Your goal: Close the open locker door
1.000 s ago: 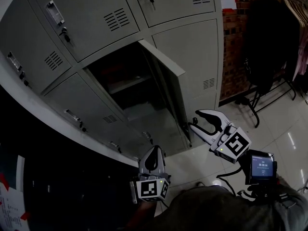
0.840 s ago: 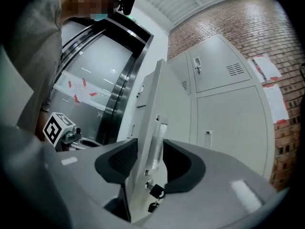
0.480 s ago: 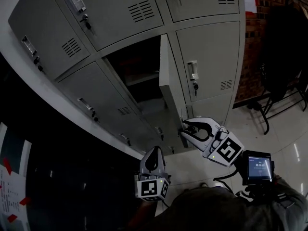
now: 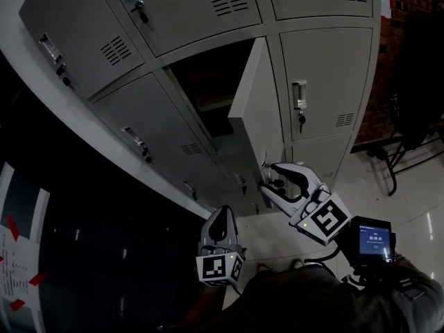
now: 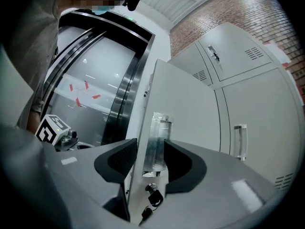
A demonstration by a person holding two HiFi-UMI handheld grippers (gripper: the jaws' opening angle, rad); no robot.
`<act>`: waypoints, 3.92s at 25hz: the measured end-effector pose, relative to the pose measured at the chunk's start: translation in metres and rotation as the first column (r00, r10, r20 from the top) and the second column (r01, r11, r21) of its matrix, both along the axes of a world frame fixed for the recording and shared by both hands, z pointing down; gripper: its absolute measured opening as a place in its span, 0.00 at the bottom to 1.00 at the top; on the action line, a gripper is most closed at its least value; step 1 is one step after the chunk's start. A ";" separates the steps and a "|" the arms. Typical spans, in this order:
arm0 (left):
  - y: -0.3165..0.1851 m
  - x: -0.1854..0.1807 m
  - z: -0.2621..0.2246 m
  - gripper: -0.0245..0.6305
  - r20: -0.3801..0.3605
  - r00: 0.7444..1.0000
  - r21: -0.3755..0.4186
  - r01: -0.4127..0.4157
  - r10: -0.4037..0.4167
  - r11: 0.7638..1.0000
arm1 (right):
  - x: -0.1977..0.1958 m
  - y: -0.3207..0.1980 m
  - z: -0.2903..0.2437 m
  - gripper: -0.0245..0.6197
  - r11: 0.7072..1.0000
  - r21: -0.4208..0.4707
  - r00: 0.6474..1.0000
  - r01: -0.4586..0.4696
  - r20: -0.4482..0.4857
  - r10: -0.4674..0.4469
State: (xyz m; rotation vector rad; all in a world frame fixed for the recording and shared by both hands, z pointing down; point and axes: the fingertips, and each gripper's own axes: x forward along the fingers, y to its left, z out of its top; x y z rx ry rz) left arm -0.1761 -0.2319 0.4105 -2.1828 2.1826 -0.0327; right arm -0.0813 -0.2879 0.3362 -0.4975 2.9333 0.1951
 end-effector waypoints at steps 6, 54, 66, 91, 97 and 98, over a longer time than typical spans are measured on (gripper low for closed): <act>-0.006 -0.030 0.005 0.04 -0.007 0.999 -0.009 -0.037 0.037 0.999 | -0.031 0.003 0.001 0.25 1.000 0.000 1.000 0.004 -0.011 -0.004; -0.060 -0.223 -0.019 0.04 -0.019 0.999 0.105 -0.047 0.050 0.993 | -0.227 -0.135 0.012 0.24 0.915 0.122 0.903 -0.384 -0.159 0.399; -0.057 -0.237 -0.017 0.04 -0.038 0.999 0.109 -0.013 0.017 0.994 | -0.239 -0.164 0.014 0.23 0.876 0.131 0.859 -0.464 -0.176 0.481; -0.059 -0.240 -0.008 0.04 -0.053 0.998 0.080 -0.038 0.043 0.996 | -0.229 -0.161 0.017 0.28 0.858 0.142 0.841 -0.493 -0.173 0.512; -0.066 -0.221 -0.003 0.04 -0.076 0.991 0.068 -0.102 0.107 0.992 | -0.207 -0.141 0.021 0.28 0.849 0.138 0.829 -0.511 -0.181 0.529; -0.067 -0.216 -0.001 0.04 -0.082 0.989 0.062 -0.117 0.122 0.991 | -0.201 -0.137 0.024 0.27 0.848 0.136 0.828 -0.513 -0.184 0.530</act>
